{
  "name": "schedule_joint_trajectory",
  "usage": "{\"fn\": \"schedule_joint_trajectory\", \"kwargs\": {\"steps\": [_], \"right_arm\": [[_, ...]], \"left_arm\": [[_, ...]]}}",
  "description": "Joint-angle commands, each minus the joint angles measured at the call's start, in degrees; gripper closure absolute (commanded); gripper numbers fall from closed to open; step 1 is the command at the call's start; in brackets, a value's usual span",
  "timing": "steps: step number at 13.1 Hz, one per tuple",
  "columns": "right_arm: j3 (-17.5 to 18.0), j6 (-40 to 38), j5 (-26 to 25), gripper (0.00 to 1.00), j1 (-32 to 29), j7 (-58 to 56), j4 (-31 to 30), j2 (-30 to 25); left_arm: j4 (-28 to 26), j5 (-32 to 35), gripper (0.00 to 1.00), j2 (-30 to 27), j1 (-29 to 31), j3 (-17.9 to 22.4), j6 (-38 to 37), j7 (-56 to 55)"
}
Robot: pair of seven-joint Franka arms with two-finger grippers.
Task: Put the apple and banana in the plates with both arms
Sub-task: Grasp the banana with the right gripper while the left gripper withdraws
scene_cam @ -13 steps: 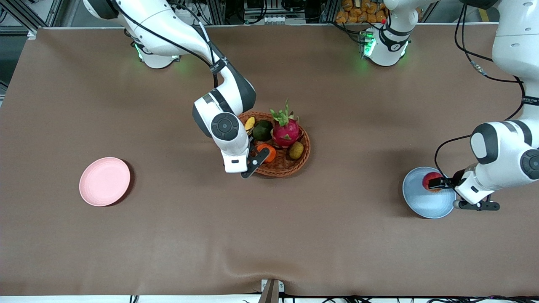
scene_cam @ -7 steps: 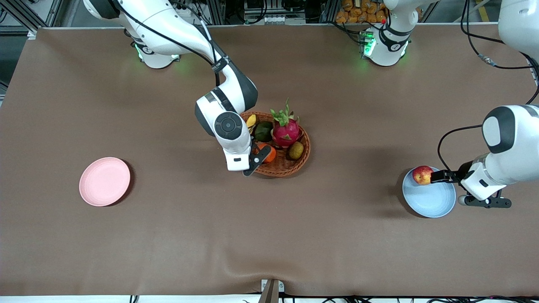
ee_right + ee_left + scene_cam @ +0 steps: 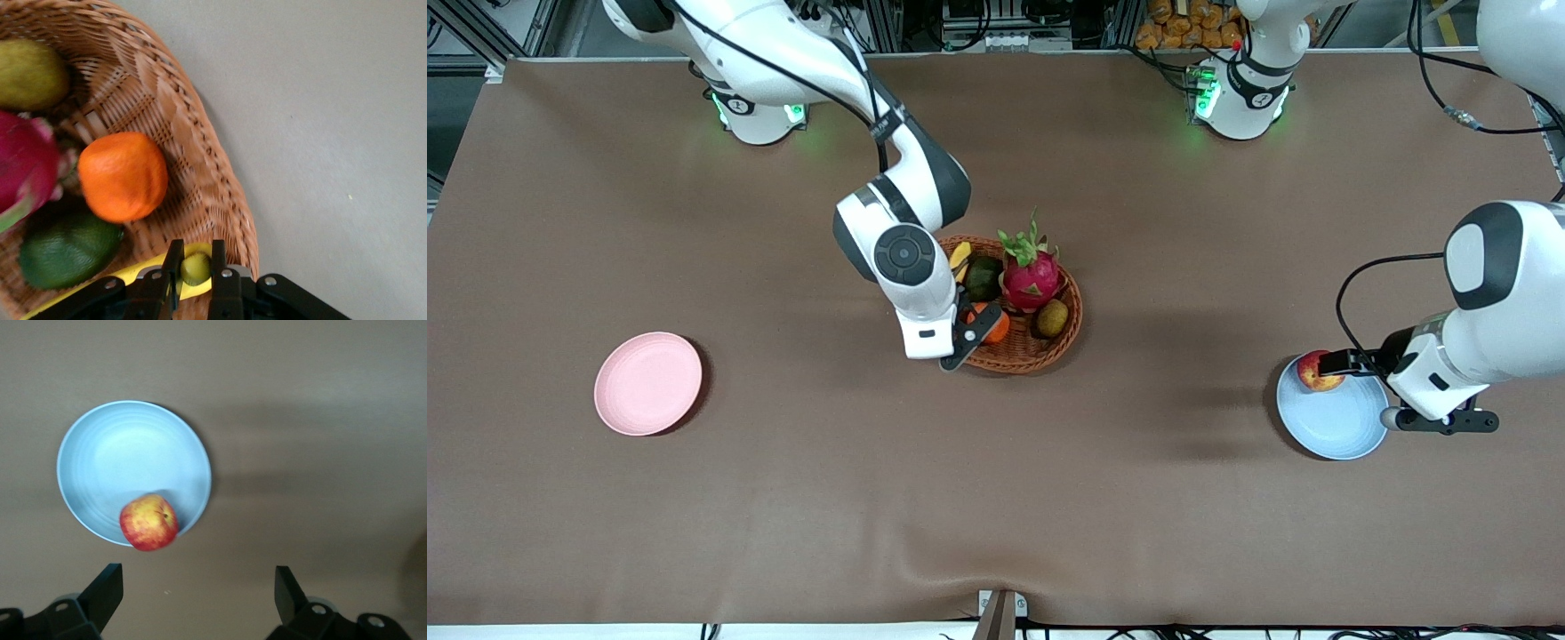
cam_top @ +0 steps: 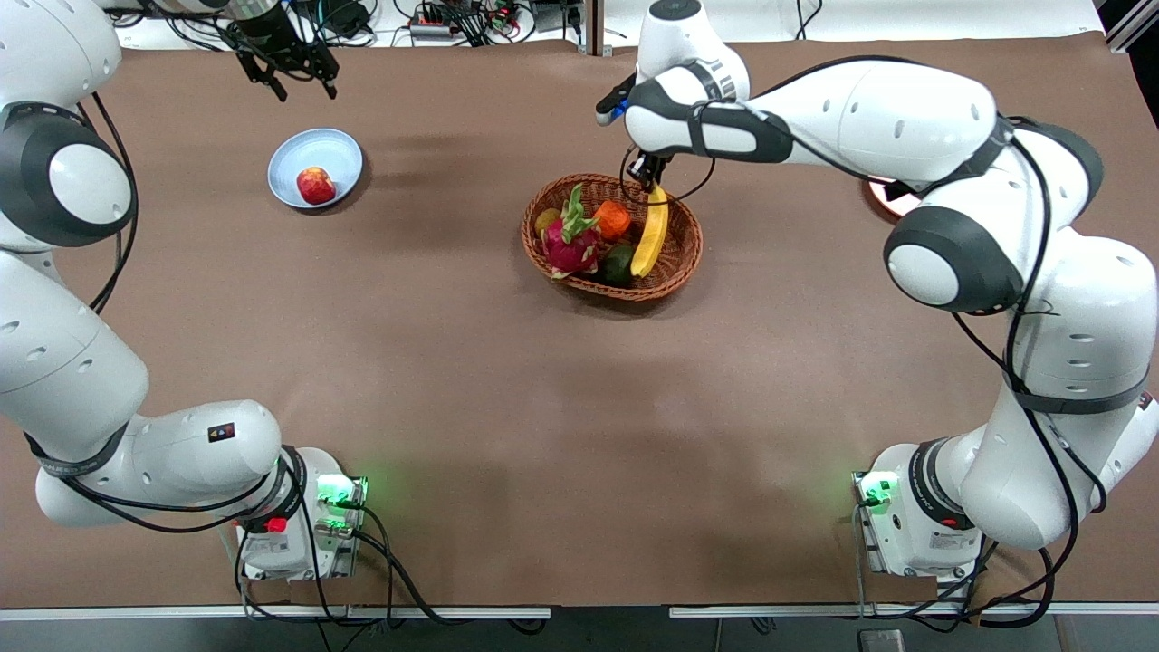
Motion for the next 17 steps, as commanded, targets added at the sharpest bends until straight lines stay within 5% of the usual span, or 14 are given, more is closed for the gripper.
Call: {"fn": "schedule_joint_trajectory", "kwargs": {"steps": [1,17], "right_arm": [[-0.2,-3.7,-0.5,1.0,0.3,3.2,-0.8,-4.4],[-0.5,-4.8,-0.8,1.0,-1.0,3.3,-1.0,-5.5]], "left_arm": [[1.6,0.9,0.0,-1.3,0.1,-3.0,-3.8,-4.6],[1.6,1.0,0.0,-17.2,0.9,-4.4,-11.8,-4.9]]}}
